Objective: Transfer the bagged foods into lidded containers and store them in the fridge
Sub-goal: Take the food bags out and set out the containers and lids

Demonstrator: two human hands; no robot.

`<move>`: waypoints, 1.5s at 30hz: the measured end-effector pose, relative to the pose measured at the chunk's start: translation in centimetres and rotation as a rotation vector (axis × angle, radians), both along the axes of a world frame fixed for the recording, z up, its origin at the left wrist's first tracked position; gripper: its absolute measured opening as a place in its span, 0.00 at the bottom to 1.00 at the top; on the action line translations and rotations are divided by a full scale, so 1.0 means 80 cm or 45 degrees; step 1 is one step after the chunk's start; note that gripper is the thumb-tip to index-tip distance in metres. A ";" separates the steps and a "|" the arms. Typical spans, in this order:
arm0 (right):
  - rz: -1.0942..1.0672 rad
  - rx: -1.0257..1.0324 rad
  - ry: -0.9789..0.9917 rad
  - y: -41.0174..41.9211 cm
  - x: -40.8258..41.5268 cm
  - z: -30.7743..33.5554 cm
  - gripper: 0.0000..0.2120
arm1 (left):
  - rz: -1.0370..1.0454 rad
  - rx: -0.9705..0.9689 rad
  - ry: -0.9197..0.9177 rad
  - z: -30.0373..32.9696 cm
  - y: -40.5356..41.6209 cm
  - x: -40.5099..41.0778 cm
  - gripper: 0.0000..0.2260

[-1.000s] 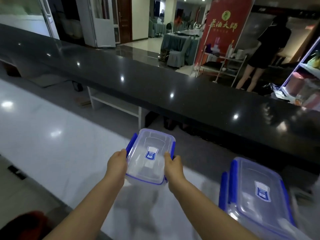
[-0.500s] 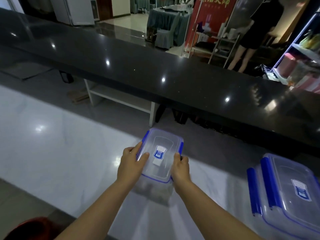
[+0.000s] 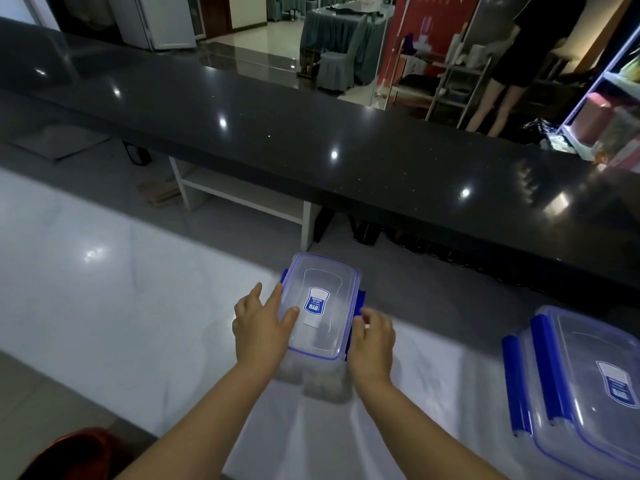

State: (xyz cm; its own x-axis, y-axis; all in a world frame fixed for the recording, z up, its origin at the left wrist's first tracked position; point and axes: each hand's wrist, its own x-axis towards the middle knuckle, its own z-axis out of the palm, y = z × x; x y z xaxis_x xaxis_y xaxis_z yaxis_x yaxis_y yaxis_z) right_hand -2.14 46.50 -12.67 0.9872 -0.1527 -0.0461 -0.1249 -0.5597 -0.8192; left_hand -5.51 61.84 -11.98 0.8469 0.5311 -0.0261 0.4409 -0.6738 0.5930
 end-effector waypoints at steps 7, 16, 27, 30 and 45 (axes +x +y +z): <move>0.220 0.020 0.076 0.012 -0.019 0.010 0.13 | 0.050 0.113 -0.082 0.010 -0.007 0.003 0.20; 0.279 0.226 0.187 0.035 -0.020 0.034 0.22 | -0.110 -0.083 -0.170 0.032 -0.038 -0.006 0.27; 0.122 0.310 0.393 0.032 -0.019 0.013 0.09 | 0.113 -0.051 -0.031 0.023 -0.016 -0.034 0.28; 0.107 0.215 0.405 0.037 -0.025 0.022 0.09 | 0.097 -0.062 -0.072 0.027 -0.009 -0.036 0.31; 0.393 0.514 0.035 0.048 -0.107 0.132 0.10 | -0.190 0.132 -0.590 0.093 0.059 -0.128 0.40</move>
